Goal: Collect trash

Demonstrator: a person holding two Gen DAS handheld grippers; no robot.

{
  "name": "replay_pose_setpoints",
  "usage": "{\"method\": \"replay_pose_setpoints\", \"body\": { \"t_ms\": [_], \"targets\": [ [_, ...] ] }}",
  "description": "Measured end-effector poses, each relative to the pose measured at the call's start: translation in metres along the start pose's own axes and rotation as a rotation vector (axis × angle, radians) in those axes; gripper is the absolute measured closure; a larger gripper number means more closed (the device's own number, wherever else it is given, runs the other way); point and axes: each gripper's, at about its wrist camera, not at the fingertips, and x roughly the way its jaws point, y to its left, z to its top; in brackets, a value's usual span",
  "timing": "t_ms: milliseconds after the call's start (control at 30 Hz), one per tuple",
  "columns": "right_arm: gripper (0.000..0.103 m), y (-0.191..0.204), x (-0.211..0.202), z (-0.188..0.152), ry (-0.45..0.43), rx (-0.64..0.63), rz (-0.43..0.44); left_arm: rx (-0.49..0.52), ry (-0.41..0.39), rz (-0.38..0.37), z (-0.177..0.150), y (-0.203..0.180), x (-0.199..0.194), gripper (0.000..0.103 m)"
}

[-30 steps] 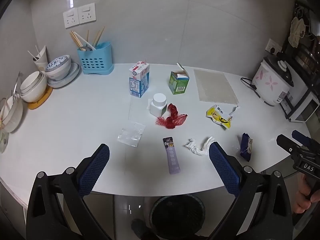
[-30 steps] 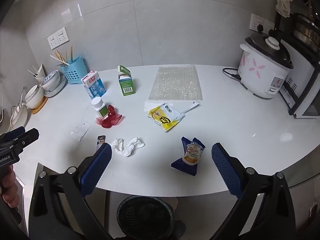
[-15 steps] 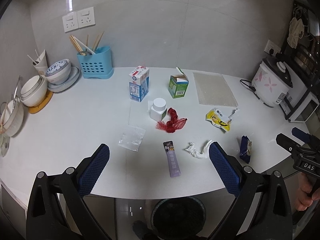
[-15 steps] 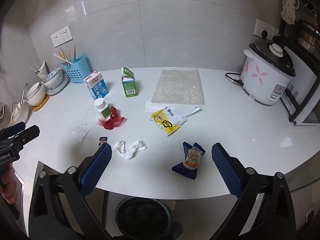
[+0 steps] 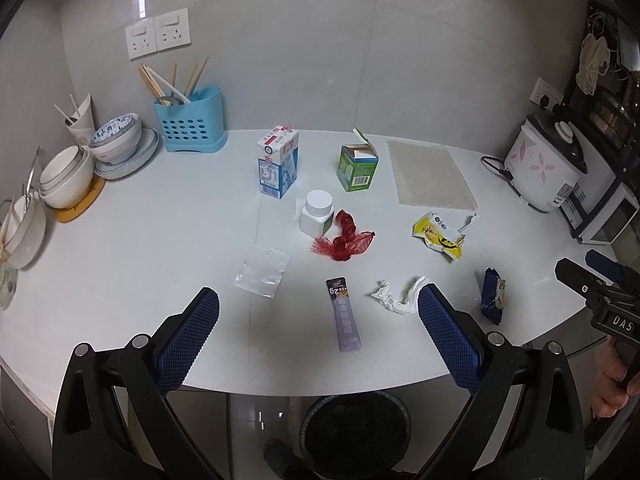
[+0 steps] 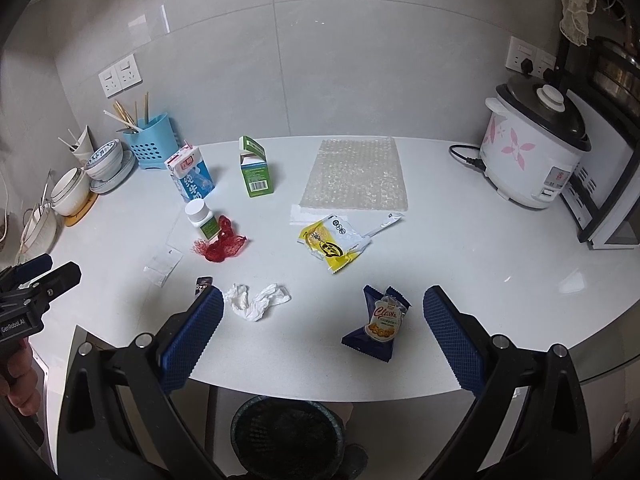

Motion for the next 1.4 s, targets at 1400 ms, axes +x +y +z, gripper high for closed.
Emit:
{"method": "replay_pose_setpoints", "body": {
  "t_ms": [1400],
  "targets": [
    [0.007,0.001,0.011,0.009,0.006,0.005,-0.022,-0.012,0.016,-0.003,0.014,0.002,0.014,0.006]
  ]
}}
